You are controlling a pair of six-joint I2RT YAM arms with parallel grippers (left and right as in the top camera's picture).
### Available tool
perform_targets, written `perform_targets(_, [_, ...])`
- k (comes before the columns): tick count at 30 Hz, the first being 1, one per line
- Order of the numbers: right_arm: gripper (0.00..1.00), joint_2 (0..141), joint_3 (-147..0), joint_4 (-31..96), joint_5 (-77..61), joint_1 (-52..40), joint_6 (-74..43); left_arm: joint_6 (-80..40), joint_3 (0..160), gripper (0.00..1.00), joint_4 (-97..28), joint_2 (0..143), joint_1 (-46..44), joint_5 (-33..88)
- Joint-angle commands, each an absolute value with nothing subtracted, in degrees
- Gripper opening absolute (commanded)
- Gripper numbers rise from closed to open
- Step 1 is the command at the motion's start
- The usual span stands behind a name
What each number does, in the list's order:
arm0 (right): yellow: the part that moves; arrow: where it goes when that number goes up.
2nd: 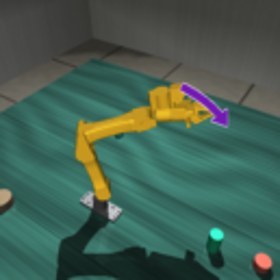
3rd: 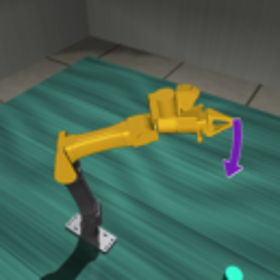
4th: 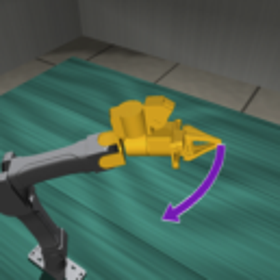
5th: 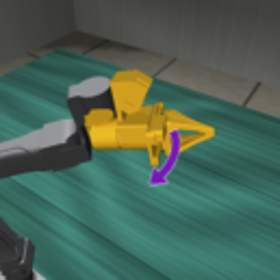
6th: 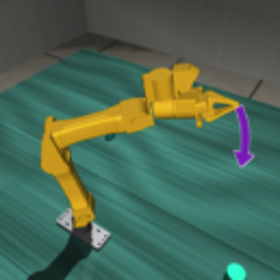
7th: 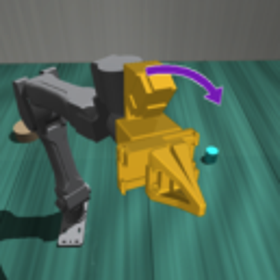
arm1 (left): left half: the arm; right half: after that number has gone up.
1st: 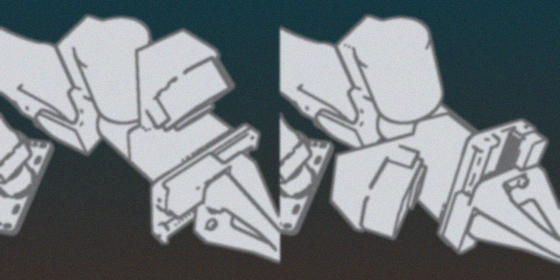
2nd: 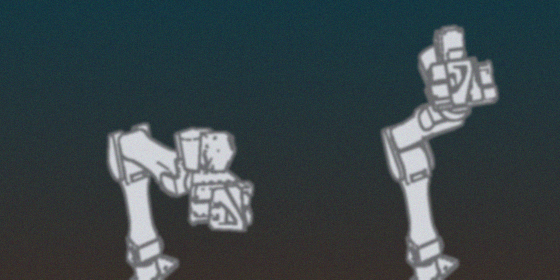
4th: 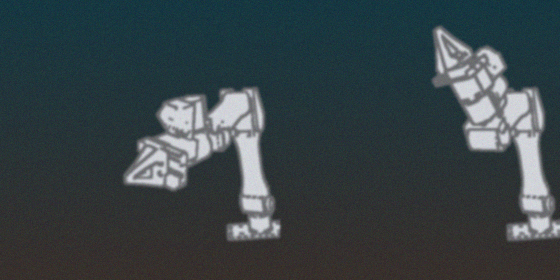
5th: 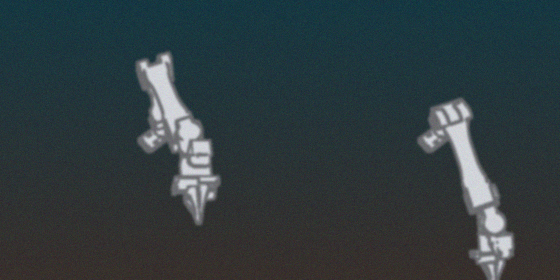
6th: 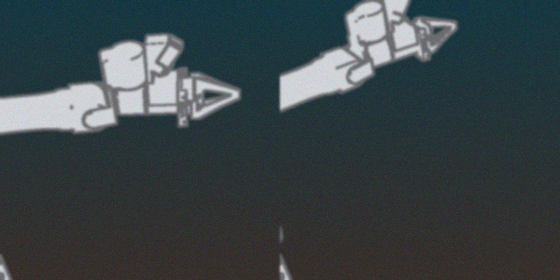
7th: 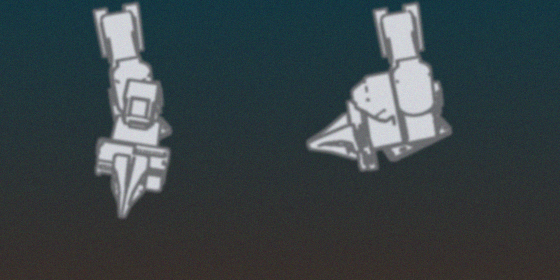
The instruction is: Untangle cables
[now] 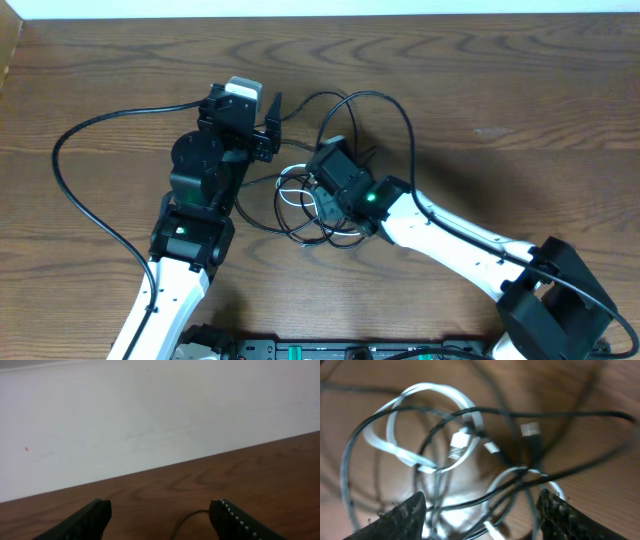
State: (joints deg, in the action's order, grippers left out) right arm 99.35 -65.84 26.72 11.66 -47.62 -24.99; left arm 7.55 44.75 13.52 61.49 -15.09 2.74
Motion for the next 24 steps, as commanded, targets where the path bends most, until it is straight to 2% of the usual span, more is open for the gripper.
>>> perform_targets(1, [0.67,99.2,-65.7,26.6,17.7,-45.8,-32.0,8.1,45.5,0.68,13.6,61.2,-14.8,1.5])
perform_targets(9, [0.67,102.9,-65.7,22.2,16.7,-42.2,-33.2,8.1,45.5,0.68,12.2,62.0,-14.8,1.5])
perform_targets(13, [0.58,104.2,-65.7,20.2,16.1,-41.8,-38.8,8.1,45.5,0.68,12.2,62.4,-14.8,1.5])
perform_targets(18, [0.3,105.8,-65.6,19.8,16.1,-41.8,-44.2,8.1,45.5,0.68,12.3,62.4,-14.8,2.6])
perform_targets(21, [0.02,106.0,-65.6,20.0,16.1,-41.8,-44.1,8.1,45.5,0.68,12.2,62.4,-14.8,2.6])
perform_targets(24, [0.01,105.7,-65.7,20.2,15.8,-41.8,-43.7,8.1,45.5,0.68,12.2,62.4,-14.8,3.1])
